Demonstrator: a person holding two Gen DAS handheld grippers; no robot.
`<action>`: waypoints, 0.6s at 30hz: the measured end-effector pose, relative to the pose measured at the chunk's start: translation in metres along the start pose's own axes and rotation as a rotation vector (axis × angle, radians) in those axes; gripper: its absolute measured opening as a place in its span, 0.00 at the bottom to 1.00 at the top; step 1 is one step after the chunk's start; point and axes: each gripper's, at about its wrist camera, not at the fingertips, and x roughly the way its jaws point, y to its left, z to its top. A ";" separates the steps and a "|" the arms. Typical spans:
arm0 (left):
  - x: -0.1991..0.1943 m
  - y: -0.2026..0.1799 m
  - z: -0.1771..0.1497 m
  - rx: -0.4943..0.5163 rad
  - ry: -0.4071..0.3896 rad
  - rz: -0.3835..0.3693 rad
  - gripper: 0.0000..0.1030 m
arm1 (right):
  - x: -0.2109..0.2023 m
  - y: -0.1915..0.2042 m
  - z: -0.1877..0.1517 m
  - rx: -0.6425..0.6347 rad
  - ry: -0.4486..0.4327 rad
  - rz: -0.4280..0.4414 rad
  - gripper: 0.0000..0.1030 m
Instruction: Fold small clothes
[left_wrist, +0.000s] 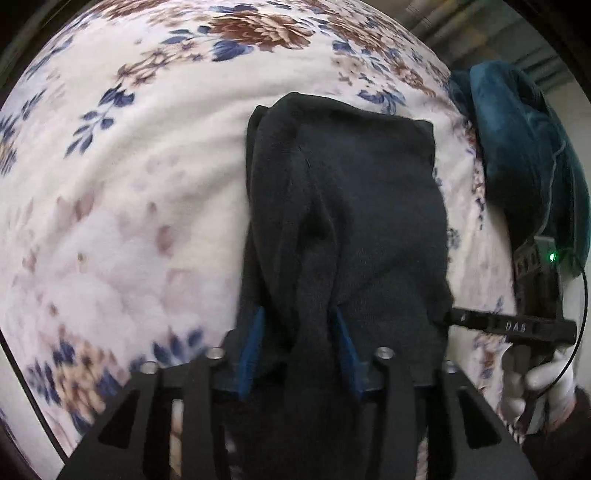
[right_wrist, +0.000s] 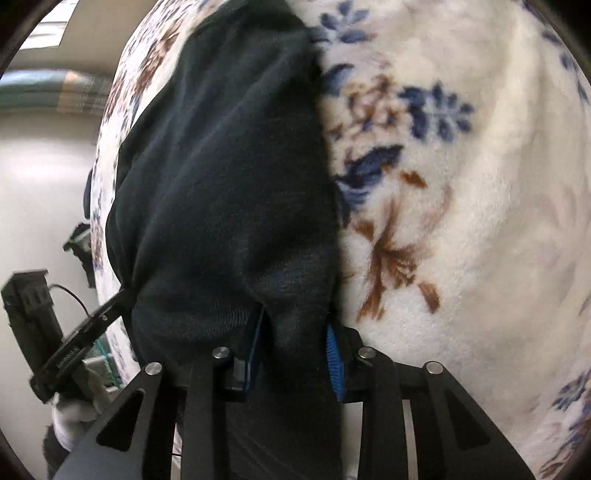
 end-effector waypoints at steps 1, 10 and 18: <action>-0.004 -0.002 -0.005 -0.018 0.004 -0.015 0.52 | -0.003 0.006 -0.001 -0.012 0.019 -0.002 0.36; -0.047 -0.003 -0.132 -0.184 0.024 -0.094 0.78 | -0.036 -0.004 -0.088 -0.010 0.142 0.136 0.66; -0.040 0.019 -0.253 -0.221 0.165 0.060 0.78 | 0.018 -0.049 -0.220 0.194 0.357 0.159 0.66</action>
